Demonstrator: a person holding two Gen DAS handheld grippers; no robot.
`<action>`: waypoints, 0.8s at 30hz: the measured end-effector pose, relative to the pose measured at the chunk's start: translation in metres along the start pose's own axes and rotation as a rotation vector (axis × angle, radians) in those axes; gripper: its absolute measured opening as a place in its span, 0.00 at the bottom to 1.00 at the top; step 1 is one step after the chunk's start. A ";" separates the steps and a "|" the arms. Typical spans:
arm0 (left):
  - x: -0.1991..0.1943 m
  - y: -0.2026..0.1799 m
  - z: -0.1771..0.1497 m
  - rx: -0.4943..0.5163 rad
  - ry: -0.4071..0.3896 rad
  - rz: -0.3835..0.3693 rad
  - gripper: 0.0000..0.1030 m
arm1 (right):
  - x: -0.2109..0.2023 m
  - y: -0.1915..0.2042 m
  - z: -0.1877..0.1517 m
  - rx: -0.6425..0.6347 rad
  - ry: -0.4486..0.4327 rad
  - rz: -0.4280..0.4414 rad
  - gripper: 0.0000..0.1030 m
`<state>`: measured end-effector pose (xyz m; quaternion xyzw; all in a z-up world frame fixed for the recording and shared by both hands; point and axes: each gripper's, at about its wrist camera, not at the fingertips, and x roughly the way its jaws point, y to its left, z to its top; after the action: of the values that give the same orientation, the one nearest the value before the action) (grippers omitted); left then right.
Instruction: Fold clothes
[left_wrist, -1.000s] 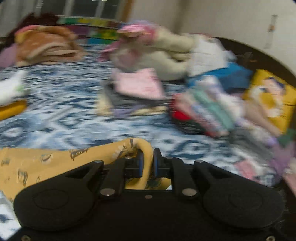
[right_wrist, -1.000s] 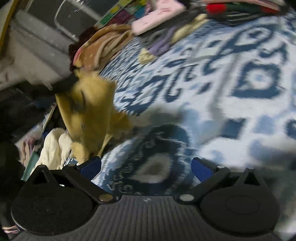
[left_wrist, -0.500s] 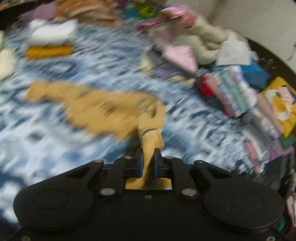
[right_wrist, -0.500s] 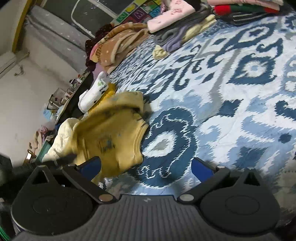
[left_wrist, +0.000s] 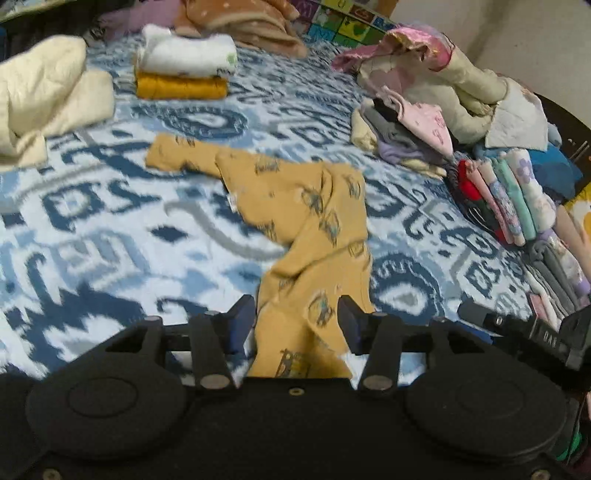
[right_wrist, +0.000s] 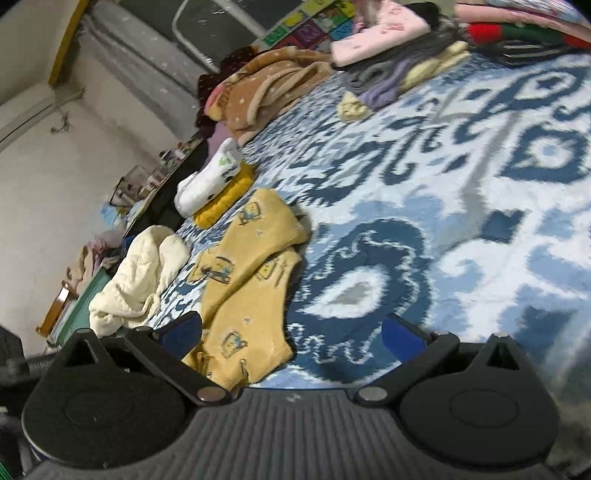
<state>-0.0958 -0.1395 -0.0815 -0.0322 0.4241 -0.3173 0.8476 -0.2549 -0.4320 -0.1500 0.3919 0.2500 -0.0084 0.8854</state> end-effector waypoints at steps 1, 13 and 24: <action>0.002 0.000 0.001 0.002 -0.002 0.007 0.47 | 0.004 0.001 0.001 -0.014 0.004 0.010 1.00; 0.069 -0.048 0.025 0.168 -0.002 0.064 0.47 | 0.051 -0.011 0.008 -0.023 0.029 0.088 0.91; 0.139 -0.064 0.067 0.223 0.021 0.113 0.05 | 0.068 -0.019 0.014 -0.069 0.023 0.119 0.81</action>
<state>-0.0181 -0.2833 -0.1151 0.0897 0.3962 -0.3146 0.8579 -0.1934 -0.4428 -0.1856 0.3752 0.2363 0.0576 0.8945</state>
